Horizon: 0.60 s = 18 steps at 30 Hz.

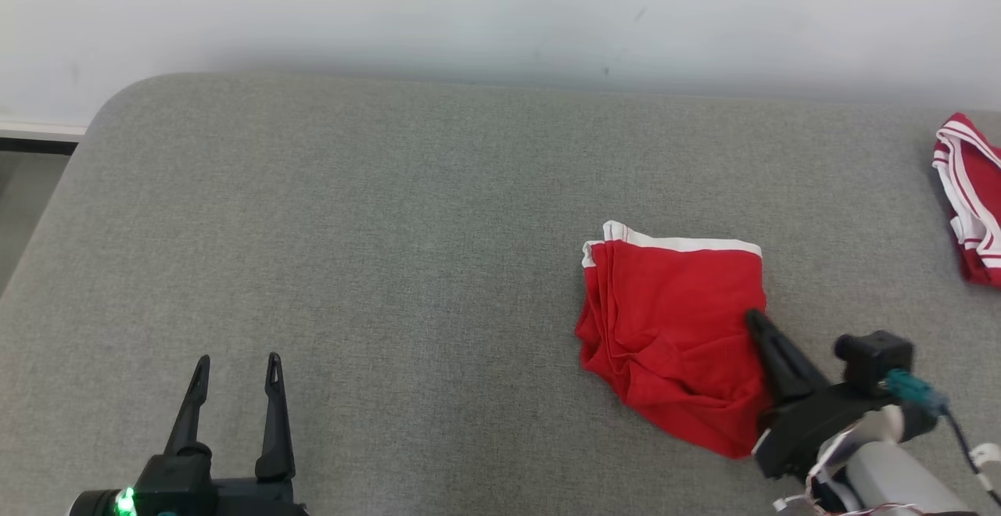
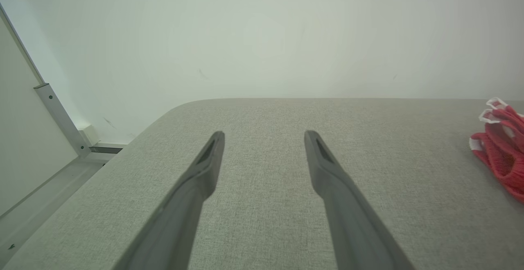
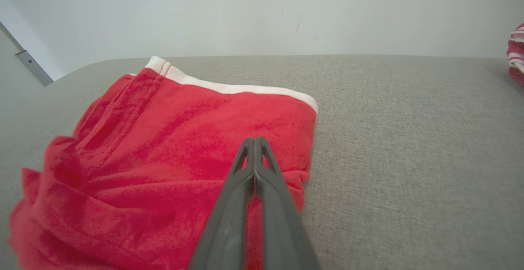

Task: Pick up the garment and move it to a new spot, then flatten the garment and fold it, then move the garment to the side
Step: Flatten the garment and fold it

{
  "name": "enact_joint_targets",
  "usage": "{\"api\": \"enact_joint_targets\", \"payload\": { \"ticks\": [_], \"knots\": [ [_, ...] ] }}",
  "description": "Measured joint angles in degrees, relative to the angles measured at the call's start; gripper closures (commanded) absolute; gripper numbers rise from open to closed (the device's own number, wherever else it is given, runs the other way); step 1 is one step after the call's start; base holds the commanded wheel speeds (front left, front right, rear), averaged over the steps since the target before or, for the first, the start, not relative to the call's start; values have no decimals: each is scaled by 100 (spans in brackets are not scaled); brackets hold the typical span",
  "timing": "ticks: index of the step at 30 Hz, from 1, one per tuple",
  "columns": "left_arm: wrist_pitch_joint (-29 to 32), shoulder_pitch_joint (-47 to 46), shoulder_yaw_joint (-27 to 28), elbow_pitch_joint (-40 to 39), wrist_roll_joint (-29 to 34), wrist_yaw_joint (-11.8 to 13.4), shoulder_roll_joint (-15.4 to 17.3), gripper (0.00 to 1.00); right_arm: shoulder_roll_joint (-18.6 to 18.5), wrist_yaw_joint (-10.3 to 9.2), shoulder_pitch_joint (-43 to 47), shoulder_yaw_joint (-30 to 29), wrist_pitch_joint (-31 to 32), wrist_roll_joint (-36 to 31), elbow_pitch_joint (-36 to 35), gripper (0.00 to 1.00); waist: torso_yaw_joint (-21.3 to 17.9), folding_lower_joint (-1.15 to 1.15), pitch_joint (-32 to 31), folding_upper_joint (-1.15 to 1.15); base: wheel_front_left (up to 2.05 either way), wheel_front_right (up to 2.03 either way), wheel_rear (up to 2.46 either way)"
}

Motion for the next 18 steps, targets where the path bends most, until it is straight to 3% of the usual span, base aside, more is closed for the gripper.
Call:
{"api": "enact_joint_targets", "payload": {
  "ticks": [8, 18],
  "knots": [
    [0, -1, 10, 36, 5, -40, 0, 0, 274, 0, -165, 686, -15, 51, 334, 100, 106, 0, -40, 0, 0, 0, 0],
    [0, 1, 37, 34, -3, -38, -1, 0, 557, 0, -109, 1268, -21, 167, -88, 100, 206, 0, -54, 0, 0, 0, 0]
  ]
}}
